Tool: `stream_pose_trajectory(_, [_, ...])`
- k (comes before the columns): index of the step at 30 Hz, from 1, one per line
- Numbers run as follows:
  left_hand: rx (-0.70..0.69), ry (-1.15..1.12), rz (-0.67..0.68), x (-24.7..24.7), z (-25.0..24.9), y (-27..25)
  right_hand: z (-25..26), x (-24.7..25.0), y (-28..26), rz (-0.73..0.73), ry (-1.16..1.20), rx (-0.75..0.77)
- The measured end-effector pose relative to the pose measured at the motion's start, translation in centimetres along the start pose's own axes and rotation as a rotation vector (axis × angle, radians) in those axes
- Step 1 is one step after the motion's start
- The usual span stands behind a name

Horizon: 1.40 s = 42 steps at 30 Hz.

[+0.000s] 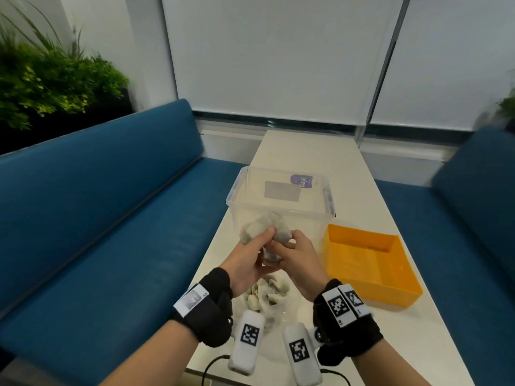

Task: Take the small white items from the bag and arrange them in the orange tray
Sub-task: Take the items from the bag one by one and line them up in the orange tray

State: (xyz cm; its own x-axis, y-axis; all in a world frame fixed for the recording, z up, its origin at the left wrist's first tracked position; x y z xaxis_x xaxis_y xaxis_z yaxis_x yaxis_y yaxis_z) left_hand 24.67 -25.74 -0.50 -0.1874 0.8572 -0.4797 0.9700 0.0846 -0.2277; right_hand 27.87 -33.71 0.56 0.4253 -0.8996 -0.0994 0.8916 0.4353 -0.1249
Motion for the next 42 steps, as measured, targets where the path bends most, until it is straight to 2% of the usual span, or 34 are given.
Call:
stream_pose_trajectory(2, [-0.009,-0.034,-0.025,-0.2,-0.3,0.3,0.2,0.6,0.1,-0.010,-0.162,0.008])
stream_pose_trajectory(5, [-0.023,-0.021,-0.028,-0.2,-0.6,0.6,3.1,2.6,0.1,-0.071,-0.658,0.125])
stream_pose_trajectory(6, [-0.023,-0.023,-0.033,-0.2,-0.7,0.7,4.5,3.4,0.0,-0.119,-0.746,0.177])
stream_pose_trajectory(9, [-0.014,-0.033,-0.036,-0.7,-0.6,1.1,7.4,4.6,-0.2,-0.156,-0.759,0.289])
stream_pose_trajectory(12, [-0.006,0.027,-0.006,-2.2,-0.4,1.4,8.2,4.8,0.0,-0.113,-0.782,0.336])
stream_pose_trajectory(15, [-0.010,0.074,0.012,-3.7,0.1,2.0,8.7,6.7,0.2,-0.145,-0.751,0.373])
stream_pose_trajectory(18, [-0.011,0.088,0.023,-5.2,0.9,2.5,9.5,9.4,0.5,-0.159,-0.716,0.359])
stream_pose_trajectory(26, [-0.003,0.053,0.003,-8.7,2.8,3.8,12.1,15.1,0.6,-0.105,-0.807,0.352])
stream_pose_trajectory(31, [-0.009,0.070,-0.033,-10.3,3.4,4.7,13.0,17.4,1.1,0.044,-0.705,0.284])
stream_pose_trajectory(35, [-0.003,0.064,-0.085,-10.5,3.7,5.6,14.4,18.4,2.1,0.103,-0.844,0.322])
stream_pose_trajectory(40, [0.001,0.041,-0.107,-9.6,4.0,6.2,14.4,19.8,5.7,0.056,-1.124,0.348])
stream_pose_trajectory(42, [-0.001,0.034,-0.120,-8.9,4.0,6.4,13.2,20.4,7.8,0.043,-1.237,0.306])
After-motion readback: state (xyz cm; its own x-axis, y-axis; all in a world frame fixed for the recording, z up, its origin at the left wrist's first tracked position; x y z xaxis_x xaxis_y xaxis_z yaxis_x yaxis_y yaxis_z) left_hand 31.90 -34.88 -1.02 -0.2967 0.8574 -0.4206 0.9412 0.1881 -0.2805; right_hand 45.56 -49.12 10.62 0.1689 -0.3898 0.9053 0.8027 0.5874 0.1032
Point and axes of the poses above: each hand's wrist, its own y-axis towards the middle knuckle, its own x-axis out of the back of the hand, z = x × y, the point moved 10 cm from there along y, towards the middle knuckle, and after that the axes turned 5 degrees about -y, right-handed, at the moved point
